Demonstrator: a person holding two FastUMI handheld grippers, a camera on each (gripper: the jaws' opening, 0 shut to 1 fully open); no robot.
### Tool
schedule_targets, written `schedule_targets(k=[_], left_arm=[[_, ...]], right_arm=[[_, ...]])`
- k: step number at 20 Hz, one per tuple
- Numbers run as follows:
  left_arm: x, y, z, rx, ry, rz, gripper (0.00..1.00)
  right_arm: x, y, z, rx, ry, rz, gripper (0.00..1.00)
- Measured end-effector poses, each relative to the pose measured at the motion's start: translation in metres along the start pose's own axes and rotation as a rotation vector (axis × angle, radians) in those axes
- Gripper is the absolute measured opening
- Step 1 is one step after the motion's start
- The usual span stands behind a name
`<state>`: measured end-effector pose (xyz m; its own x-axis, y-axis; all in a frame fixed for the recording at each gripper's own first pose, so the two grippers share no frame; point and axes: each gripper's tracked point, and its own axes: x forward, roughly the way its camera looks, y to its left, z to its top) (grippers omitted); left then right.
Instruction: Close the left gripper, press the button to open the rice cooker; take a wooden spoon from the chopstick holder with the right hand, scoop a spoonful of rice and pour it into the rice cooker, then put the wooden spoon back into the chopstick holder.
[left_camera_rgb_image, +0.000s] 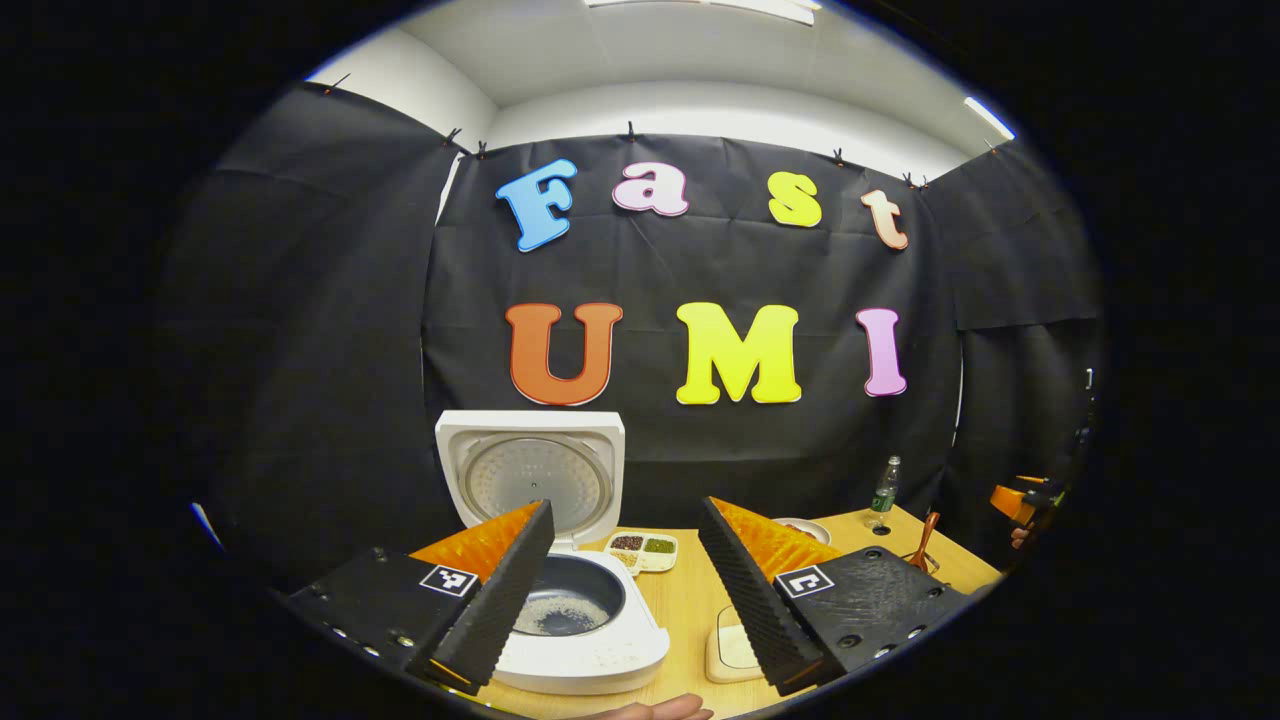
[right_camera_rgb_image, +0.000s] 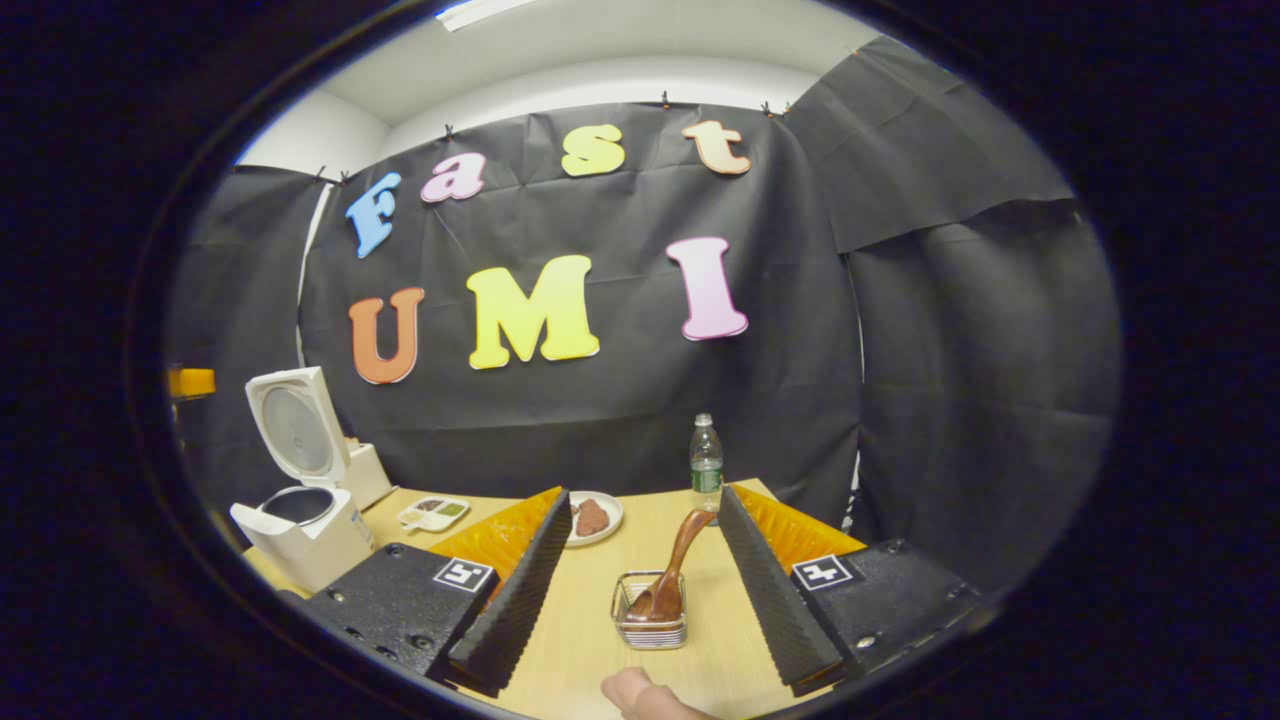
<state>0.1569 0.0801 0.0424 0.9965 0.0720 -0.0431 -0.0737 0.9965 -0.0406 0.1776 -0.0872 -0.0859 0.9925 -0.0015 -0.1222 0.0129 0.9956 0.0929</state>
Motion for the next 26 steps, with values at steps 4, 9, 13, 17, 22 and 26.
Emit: schedule_targets(k=[4,9,13,17,22,26], left_arm=[[0.013,0.002,0.030,-0.005,0.004,-0.012,0.93],[0.043,0.007,0.063,0.001,-0.009,-0.023,0.93],[0.082,0.025,0.071,-0.006,-0.026,-0.015,0.94],[0.139,0.059,0.052,-0.048,0.023,0.037,0.94],[0.186,0.087,0.039,-0.060,0.044,0.087,0.93],[0.221,0.113,0.031,-0.058,0.037,0.107,0.93]], right_arm=[[-0.013,0.014,-0.002,-0.041,-0.021,0.029,0.94],[-0.019,0.033,-0.001,-0.082,-0.036,0.069,0.94],[-0.024,0.039,0.007,-0.081,-0.058,0.081,0.94],[-0.033,0.036,0.010,-0.107,-0.073,0.065,0.94],[-0.038,0.029,0.011,-0.093,-0.090,0.027,0.94],[-0.048,0.025,0.011,-0.066,-0.112,-0.009,0.94]])
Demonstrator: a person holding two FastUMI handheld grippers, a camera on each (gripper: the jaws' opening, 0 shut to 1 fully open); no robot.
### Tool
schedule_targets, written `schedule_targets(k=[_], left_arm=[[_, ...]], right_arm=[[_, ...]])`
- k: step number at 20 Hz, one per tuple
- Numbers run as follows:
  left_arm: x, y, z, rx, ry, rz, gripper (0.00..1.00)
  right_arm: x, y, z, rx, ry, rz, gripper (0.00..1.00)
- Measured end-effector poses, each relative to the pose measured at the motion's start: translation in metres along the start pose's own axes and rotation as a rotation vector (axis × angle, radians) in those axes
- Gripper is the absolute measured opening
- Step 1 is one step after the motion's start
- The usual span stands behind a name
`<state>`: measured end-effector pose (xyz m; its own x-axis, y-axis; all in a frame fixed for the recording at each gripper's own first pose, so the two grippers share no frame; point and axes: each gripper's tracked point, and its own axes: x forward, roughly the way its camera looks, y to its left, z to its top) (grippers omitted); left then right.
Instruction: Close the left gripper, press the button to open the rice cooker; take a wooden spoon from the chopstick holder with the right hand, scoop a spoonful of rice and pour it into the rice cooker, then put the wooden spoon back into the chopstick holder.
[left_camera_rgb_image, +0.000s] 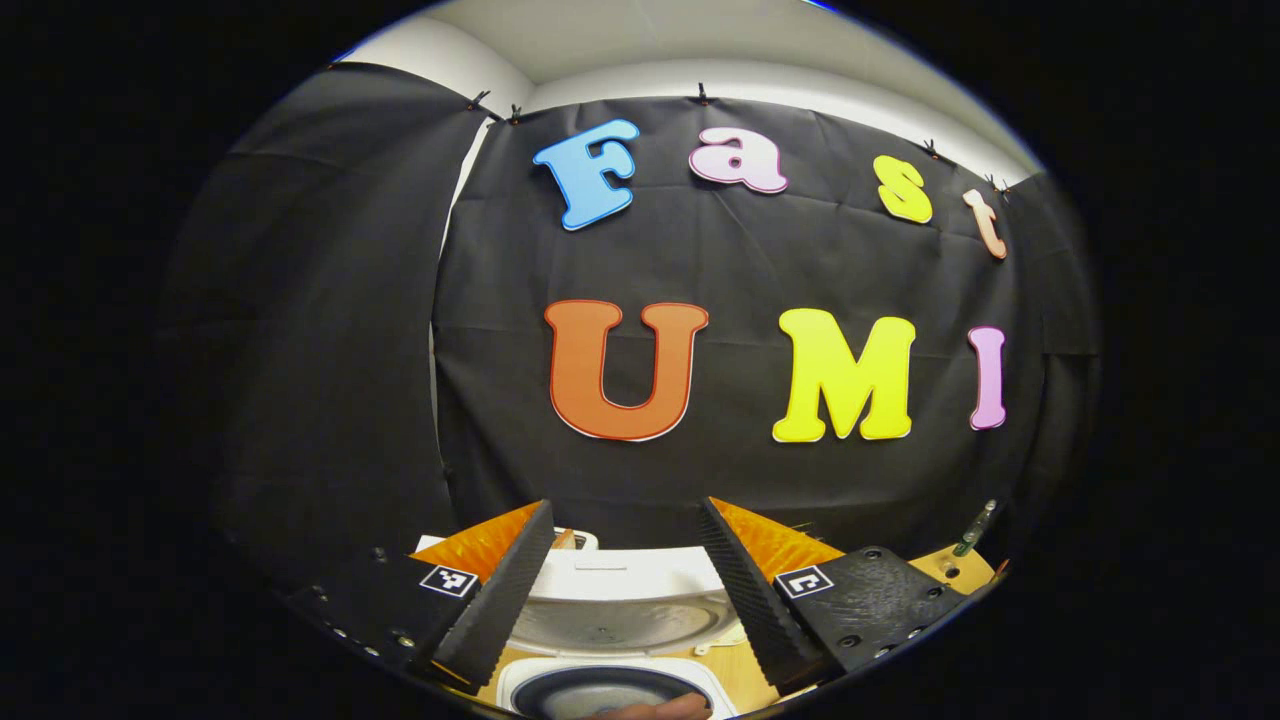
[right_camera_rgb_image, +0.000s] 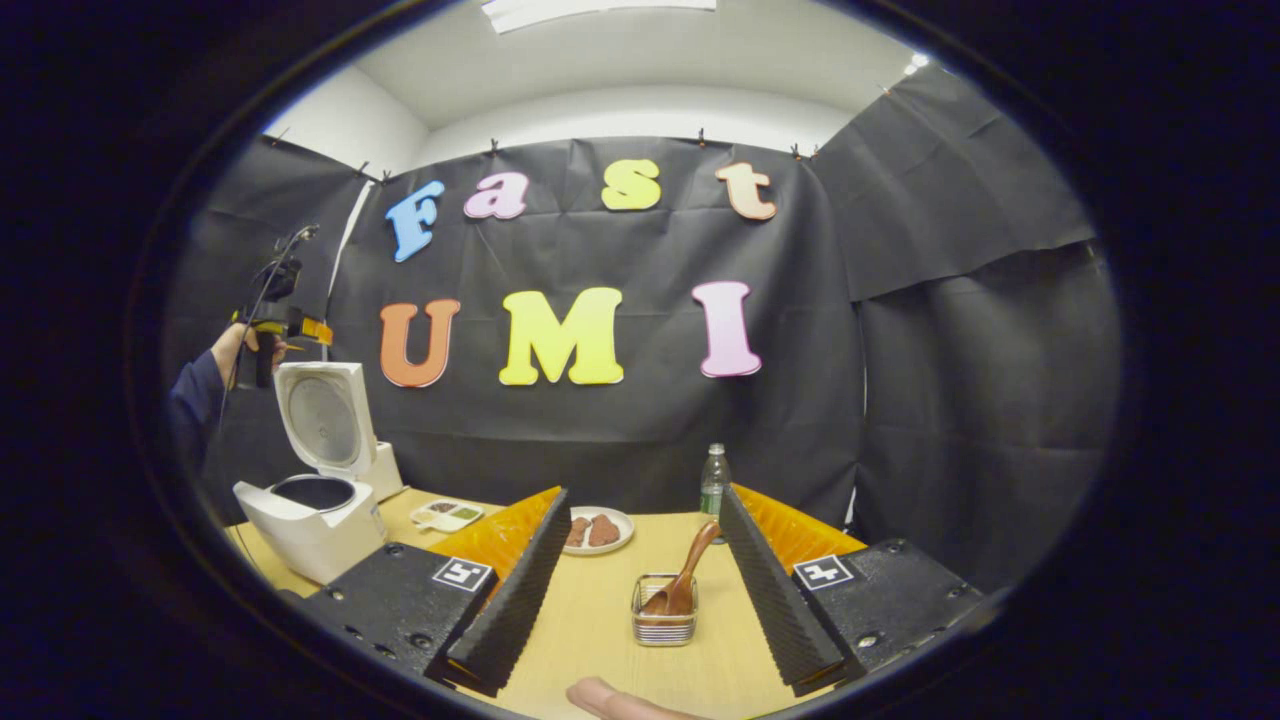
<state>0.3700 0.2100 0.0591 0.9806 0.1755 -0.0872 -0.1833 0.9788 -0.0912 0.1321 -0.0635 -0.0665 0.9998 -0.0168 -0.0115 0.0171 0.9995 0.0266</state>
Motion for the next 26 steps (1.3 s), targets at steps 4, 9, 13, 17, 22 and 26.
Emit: schedule_targets(k=[4,9,13,17,22,26], left_arm=[[0.028,0.017,-0.012,-0.045,0.034,0.029,0.93],[0.043,0.028,-0.033,0.046,0.097,0.108,0.95],[0.027,0.023,-0.036,0.043,0.114,0.082,0.93],[0.004,0.020,-0.039,0.046,0.103,0.076,0.93],[-0.032,0.016,-0.056,0.040,0.145,0.063,0.93],[-0.057,0.012,-0.098,0.013,0.271,0.033,0.93]], right_arm=[[-0.008,0.008,0.006,0.009,-0.031,-0.004,0.94],[-0.020,0.014,0.018,0.027,-0.081,-0.017,0.94],[-0.027,0.024,0.019,0.057,-0.094,0.006,0.94],[-0.038,0.033,0.017,0.072,-0.092,0.030,0.94],[-0.056,0.040,0.013,0.056,-0.086,0.052,0.94],[-0.069,0.032,0.007,0.054,-0.067,0.049,0.94]])
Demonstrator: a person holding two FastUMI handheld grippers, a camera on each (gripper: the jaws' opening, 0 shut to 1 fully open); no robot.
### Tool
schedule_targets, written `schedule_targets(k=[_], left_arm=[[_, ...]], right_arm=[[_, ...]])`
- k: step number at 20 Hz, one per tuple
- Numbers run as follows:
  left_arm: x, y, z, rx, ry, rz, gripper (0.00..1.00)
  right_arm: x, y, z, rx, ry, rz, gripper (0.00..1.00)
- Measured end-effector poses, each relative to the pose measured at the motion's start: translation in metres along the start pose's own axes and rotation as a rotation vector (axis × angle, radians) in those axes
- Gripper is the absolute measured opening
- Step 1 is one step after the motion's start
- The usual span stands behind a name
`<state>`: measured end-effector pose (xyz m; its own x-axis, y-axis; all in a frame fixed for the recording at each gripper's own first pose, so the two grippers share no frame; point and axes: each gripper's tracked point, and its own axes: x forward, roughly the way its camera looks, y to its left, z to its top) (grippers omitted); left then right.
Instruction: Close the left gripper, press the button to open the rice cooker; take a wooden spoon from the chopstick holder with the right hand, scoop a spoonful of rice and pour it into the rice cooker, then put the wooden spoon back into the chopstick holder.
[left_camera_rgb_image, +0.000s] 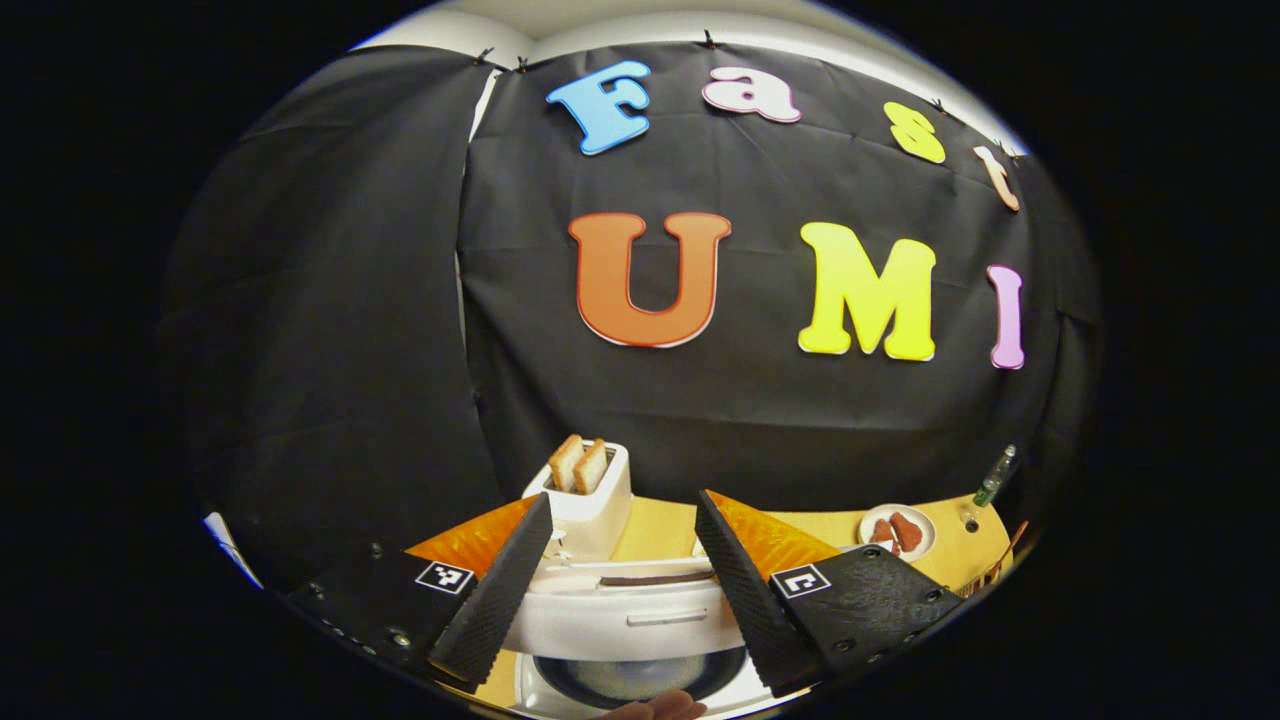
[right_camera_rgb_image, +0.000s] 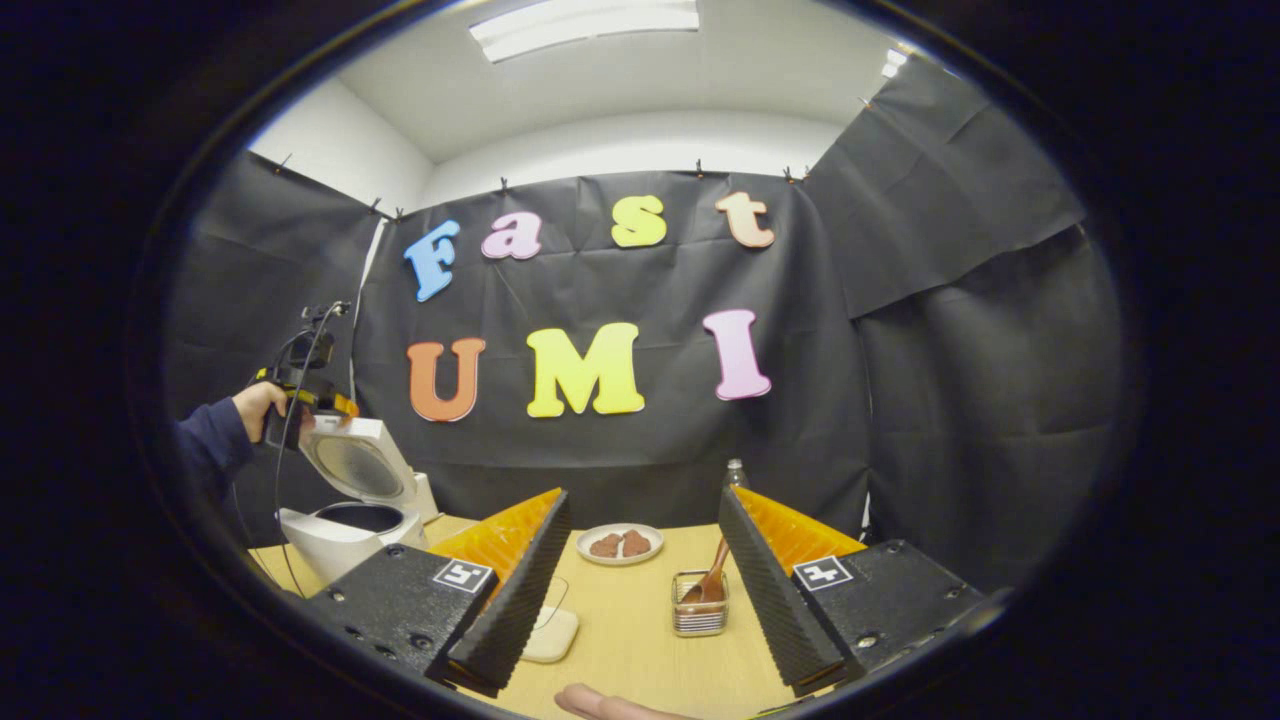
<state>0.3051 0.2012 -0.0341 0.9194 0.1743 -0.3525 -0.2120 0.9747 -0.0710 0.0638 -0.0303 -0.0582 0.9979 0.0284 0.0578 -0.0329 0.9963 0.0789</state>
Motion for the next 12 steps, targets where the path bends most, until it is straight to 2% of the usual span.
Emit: schedule_targets(k=[2,4,8,12], left_arm=[[-0.011,0.007,-0.024,-0.016,0.050,0.022,0.95],[-0.018,0.001,-0.038,-0.010,0.065,-0.005,0.92],[-0.023,-0.002,-0.077,-0.025,0.157,-0.024,0.94],[-0.034,-0.002,-0.103,0.022,0.160,-0.007,0.95]], right_arm=[[-0.006,-0.001,0.001,0.006,0.008,0.005,0.94],[-0.012,-0.003,0.002,-0.007,0.006,0.007,0.94],[-0.019,0.004,0.007,-0.012,-0.004,0.022,0.95],[-0.025,0.011,0.007,0.003,-0.011,0.043,0.94]])
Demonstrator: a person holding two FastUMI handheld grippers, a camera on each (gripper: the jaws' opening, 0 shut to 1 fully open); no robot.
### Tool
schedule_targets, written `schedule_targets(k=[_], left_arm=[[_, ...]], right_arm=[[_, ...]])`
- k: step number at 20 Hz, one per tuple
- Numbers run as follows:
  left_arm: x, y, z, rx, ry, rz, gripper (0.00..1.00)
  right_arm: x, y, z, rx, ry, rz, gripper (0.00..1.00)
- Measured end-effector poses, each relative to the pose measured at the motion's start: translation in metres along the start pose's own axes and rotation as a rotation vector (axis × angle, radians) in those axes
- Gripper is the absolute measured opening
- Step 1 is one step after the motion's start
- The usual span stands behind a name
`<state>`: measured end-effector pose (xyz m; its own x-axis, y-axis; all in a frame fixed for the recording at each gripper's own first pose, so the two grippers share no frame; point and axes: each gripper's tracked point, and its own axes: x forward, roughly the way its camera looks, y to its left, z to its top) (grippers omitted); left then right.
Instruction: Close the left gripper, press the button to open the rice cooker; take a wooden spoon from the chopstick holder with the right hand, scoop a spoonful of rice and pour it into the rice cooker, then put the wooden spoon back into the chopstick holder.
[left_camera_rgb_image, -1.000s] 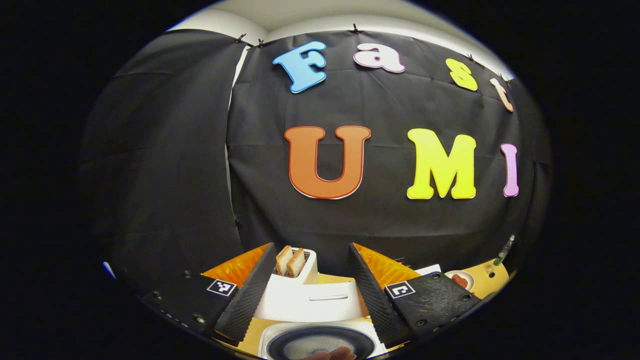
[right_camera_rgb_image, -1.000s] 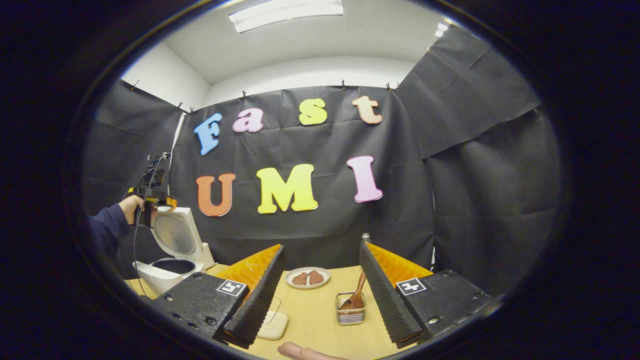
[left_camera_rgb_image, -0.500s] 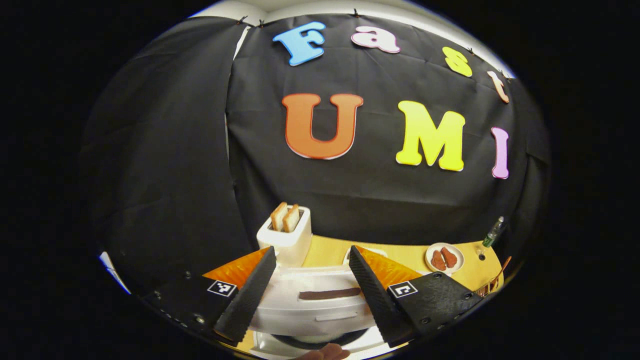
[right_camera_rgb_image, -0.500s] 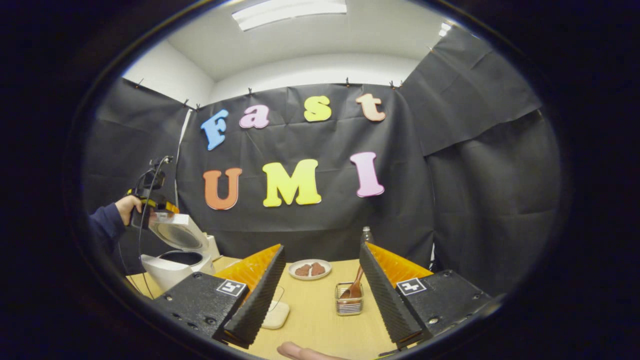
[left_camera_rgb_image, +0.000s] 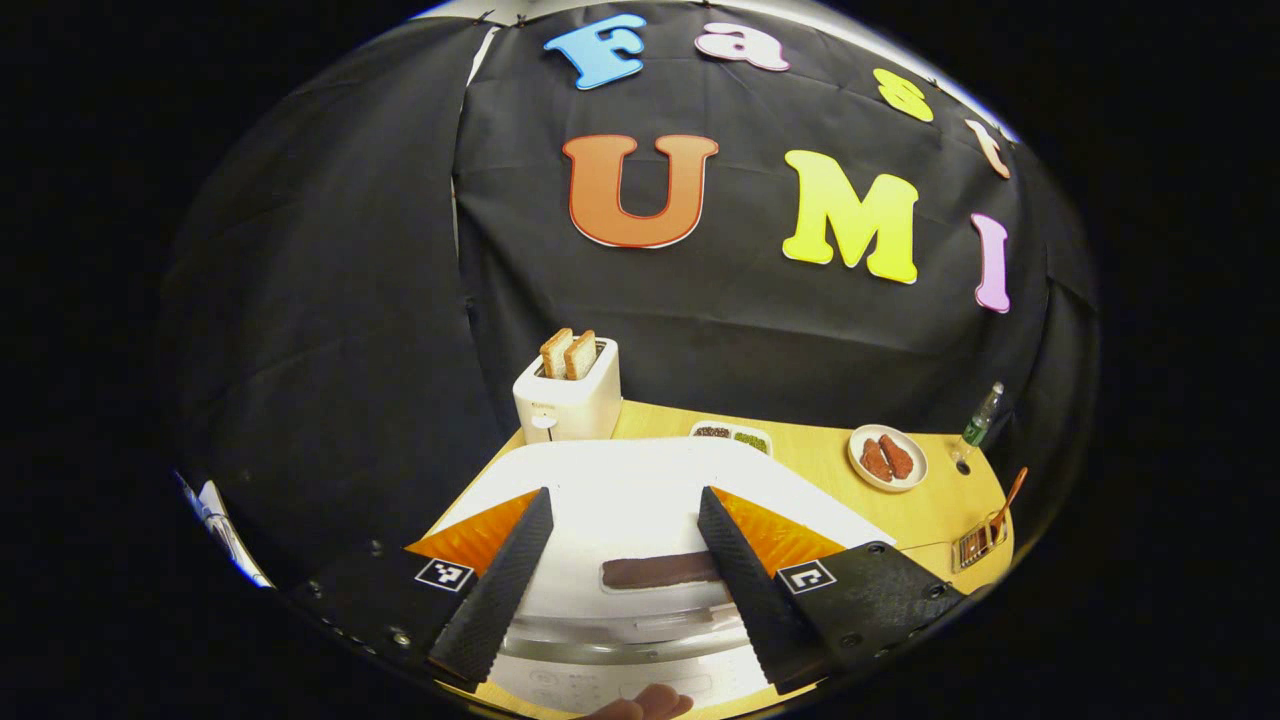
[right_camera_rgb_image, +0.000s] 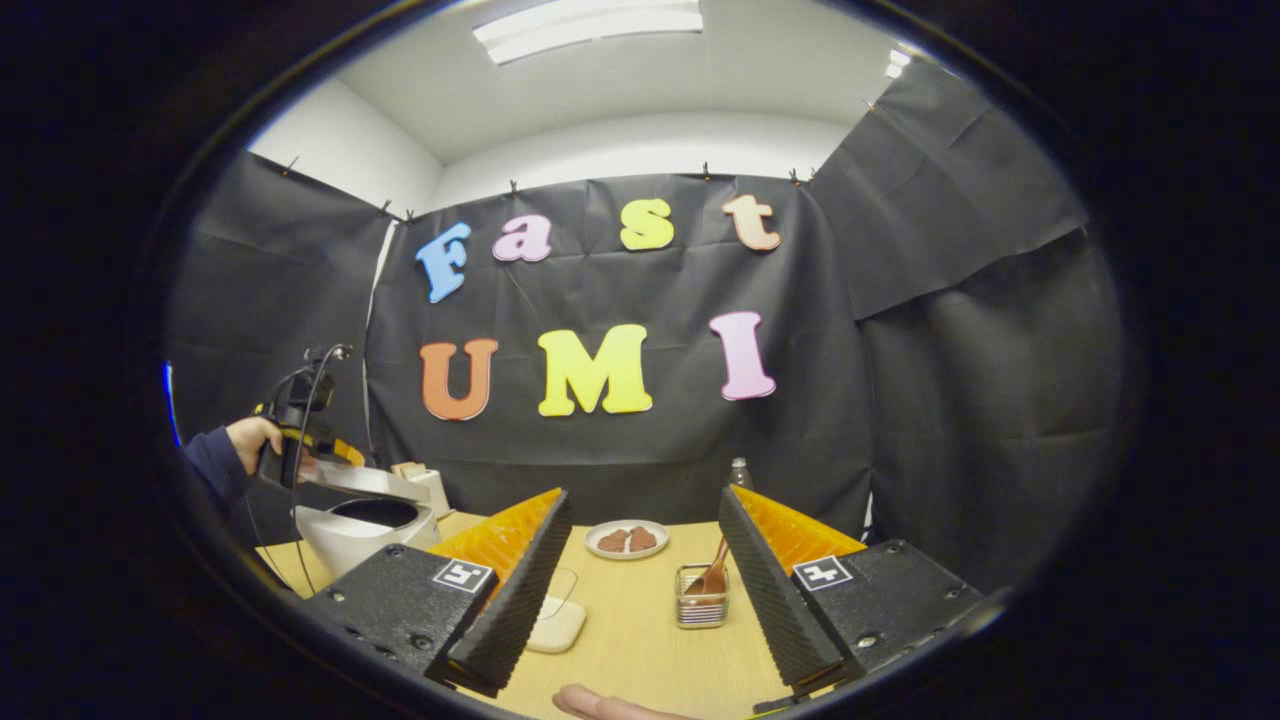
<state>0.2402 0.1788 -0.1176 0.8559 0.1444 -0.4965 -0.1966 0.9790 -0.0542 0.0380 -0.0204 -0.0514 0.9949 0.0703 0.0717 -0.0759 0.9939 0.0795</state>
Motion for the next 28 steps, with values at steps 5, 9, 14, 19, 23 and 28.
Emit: schedule_targets(k=[5,9,14,19,23,28], left_arm=[[-0.008,-0.008,-0.042,-0.002,0.088,0.013,0.95],[-0.013,-0.012,-0.059,0.007,0.125,0.001,0.95],[-0.024,-0.015,-0.064,0.032,0.092,-0.030,0.96],[-0.024,-0.016,-0.079,0.023,0.089,-0.025,0.96],[-0.027,-0.017,-0.078,0.018,0.053,-0.022,0.96],[-0.027,-0.016,-0.080,0.045,-0.073,-0.039,0.96]], right_arm=[[0.003,0.001,-0.015,0.013,0.039,0.016,0.94],[0.009,0.004,-0.019,0.007,0.034,0.025,0.95],[0.011,0.011,-0.018,-0.003,0.010,0.033,0.94],[0.009,0.031,-0.018,-0.044,-0.021,0.081,0.94],[0.010,0.039,-0.022,-0.074,-0.034,0.098,0.94],[0.015,0.040,-0.028,-0.077,0.000,0.092,0.94]])
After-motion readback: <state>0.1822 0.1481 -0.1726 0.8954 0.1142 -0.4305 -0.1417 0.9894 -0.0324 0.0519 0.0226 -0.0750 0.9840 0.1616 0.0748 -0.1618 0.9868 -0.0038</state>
